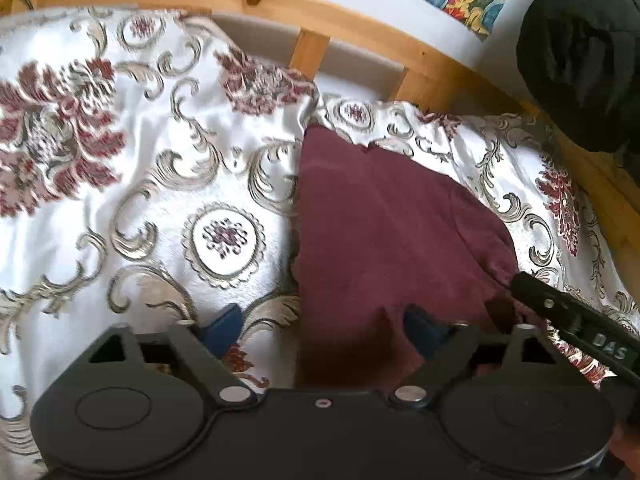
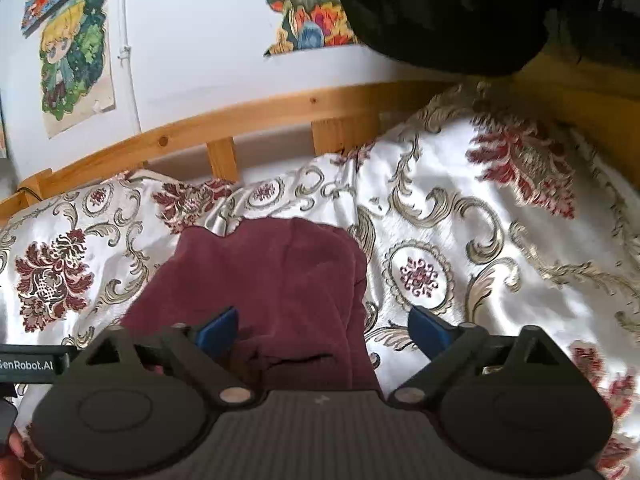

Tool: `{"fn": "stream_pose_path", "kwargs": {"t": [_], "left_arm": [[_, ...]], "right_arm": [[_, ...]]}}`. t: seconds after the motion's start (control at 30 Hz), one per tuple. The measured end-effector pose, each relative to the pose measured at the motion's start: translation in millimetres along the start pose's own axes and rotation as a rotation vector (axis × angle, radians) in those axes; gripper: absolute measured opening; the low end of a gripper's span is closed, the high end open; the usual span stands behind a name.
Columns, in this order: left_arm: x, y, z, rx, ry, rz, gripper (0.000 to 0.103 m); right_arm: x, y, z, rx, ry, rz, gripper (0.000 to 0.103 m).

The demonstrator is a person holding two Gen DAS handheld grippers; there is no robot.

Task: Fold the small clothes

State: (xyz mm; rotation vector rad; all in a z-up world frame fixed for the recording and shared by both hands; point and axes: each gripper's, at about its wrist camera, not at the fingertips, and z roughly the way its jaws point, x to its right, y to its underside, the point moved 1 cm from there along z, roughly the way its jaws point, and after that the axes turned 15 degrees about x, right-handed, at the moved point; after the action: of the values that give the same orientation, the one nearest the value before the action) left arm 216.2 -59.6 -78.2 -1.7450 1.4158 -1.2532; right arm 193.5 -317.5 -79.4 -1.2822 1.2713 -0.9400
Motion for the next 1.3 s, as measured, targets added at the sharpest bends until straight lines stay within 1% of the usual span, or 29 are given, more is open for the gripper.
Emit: {"fn": "stream_pose_path", "kwargs": {"t": [0.07,0.17,0.37,0.5,0.57,0.73,0.87,0.97,1.1,1.2,1.3], "left_arm": [[1.6,-1.7,-10.8,0.026,-0.001,0.02,0.1],[4.6,-4.6,-30.4,0.063,0.01,0.063,0.102],[8.1,-8.4,-76.3,0.158,0.017,0.144,0.102],[9.3,-6.7,-109.3,0.213,0.045,0.194,0.102],[10.5,-5.1,-123.5,0.228,0.054,0.222,0.102],[7.9,-3.9,-155.7,0.264,0.07,0.21,0.102],[6.4,-1.5,-175.2,0.279,0.079,0.211,0.102],[4.5,3.9,-189.5,0.28,0.083,0.215,0.102],[7.0,10.0,-204.6,0.263,0.085,0.257,0.102],[7.9,16.3,-214.8,0.249,0.091,0.291,0.102],[7.7,19.6,-222.4,0.235,0.091,0.302,0.102]], "right_arm": [[-1.8,-3.8,-12.0,0.027,0.002,0.004,0.1],[-3.4,-9.1,-31.0,0.06,0.014,0.02,0.102],[-7.7,-18.8,-76.1,0.121,0.043,0.042,0.103],[-14.5,-21.9,-108.5,0.146,0.037,0.04,0.103],[-17.5,-23.1,-122.0,0.149,0.029,0.043,0.103],[-29.8,-23.3,-155.6,0.176,0.008,0.007,0.103],[-40.2,-21.3,-180.2,0.192,-0.001,-0.035,0.103],[-45.5,-20.4,-194.0,0.195,-0.002,-0.042,0.103],[-50.0,-17.0,-210.3,0.183,-0.01,-0.031,0.103],[-53.4,-14.7,-220.0,0.167,-0.018,-0.05,0.103],[-54.3,-13.9,-228.9,0.16,-0.007,-0.054,0.103]]}}
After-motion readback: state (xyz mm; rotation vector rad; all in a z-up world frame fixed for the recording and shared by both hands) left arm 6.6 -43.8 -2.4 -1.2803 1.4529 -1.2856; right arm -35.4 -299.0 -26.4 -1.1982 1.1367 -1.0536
